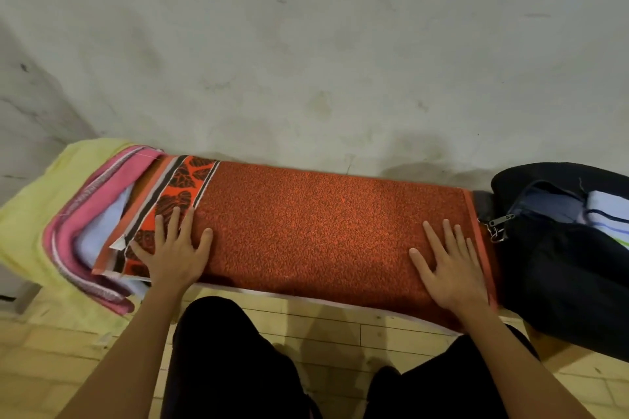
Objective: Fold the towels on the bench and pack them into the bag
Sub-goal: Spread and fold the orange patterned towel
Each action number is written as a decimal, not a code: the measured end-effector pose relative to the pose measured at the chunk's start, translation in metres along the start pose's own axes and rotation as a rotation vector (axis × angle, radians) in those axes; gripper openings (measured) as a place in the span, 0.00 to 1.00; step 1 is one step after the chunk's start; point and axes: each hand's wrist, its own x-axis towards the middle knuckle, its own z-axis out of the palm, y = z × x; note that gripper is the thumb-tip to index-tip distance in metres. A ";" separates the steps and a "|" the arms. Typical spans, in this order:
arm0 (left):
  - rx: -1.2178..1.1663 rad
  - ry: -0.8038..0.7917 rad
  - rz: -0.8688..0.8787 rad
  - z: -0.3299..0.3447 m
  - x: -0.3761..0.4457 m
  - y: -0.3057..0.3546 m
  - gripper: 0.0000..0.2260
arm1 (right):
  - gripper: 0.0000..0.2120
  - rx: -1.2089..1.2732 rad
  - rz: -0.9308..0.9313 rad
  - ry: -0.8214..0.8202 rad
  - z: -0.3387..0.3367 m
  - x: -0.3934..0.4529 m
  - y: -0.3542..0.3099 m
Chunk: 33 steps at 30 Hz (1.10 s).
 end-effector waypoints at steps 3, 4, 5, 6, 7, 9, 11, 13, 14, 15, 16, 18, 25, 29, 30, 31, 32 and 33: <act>-0.008 -0.028 -0.037 -0.007 0.002 -0.012 0.35 | 0.37 0.022 0.037 -0.005 0.001 0.002 0.002; -0.002 -0.043 -0.040 -0.008 0.003 -0.014 0.35 | 0.38 0.026 0.040 -0.004 0.002 0.002 0.003; 0.004 -0.063 -0.038 -0.009 0.004 -0.016 0.36 | 0.38 0.030 0.044 -0.002 0.002 0.003 0.003; 0.008 -0.079 -0.035 -0.012 0.005 -0.020 0.37 | 0.39 0.034 0.046 0.003 0.002 0.003 0.001; 0.009 -0.092 -0.028 -0.013 0.007 -0.022 0.39 | 0.40 0.032 0.050 0.005 0.002 0.003 0.000; 0.010 -0.103 0.000 -0.014 0.011 -0.026 0.44 | 0.41 0.026 0.060 0.008 0.001 0.003 -0.001; 0.012 -0.124 0.023 -0.015 0.016 -0.030 0.48 | 0.42 0.021 0.059 -0.001 0.000 0.003 -0.001; 0.014 -0.159 0.039 -0.017 0.021 -0.031 0.50 | 0.42 0.014 0.052 -0.016 -0.002 0.004 -0.001; 0.017 -0.172 0.045 -0.019 0.023 -0.031 0.50 | 0.42 0.014 0.051 -0.025 -0.003 0.004 -0.002; 0.020 -0.187 0.050 -0.021 0.025 -0.030 0.51 | 0.41 0.016 0.054 -0.031 -0.004 0.005 -0.003; 0.029 -0.204 0.054 -0.022 0.027 -0.029 0.50 | 0.40 0.019 0.060 -0.038 -0.005 0.005 -0.004; 0.049 -0.240 0.061 -0.023 0.031 -0.029 0.48 | 0.40 0.017 0.067 -0.049 -0.007 0.005 -0.005; -0.005 -0.157 0.092 -0.026 0.031 -0.039 0.40 | 0.40 0.048 0.062 -0.149 -0.013 0.007 -0.003; -0.112 0.116 -0.003 -0.014 0.006 -0.057 0.39 | 0.40 0.040 0.065 -0.164 -0.013 0.008 -0.003; -0.128 0.132 -0.026 -0.012 -0.001 -0.061 0.38 | 0.40 0.037 0.068 -0.160 -0.013 0.008 -0.003; -0.145 0.139 -0.048 -0.008 -0.005 -0.064 0.37 | 0.40 0.034 0.072 -0.157 -0.013 0.008 -0.003; -0.170 0.146 -0.068 -0.006 -0.008 -0.067 0.35 | 0.40 0.033 0.076 -0.160 -0.014 0.008 -0.004; -0.213 0.162 -0.079 -0.005 -0.010 -0.070 0.33 | 0.39 0.032 0.078 -0.164 -0.014 0.008 -0.005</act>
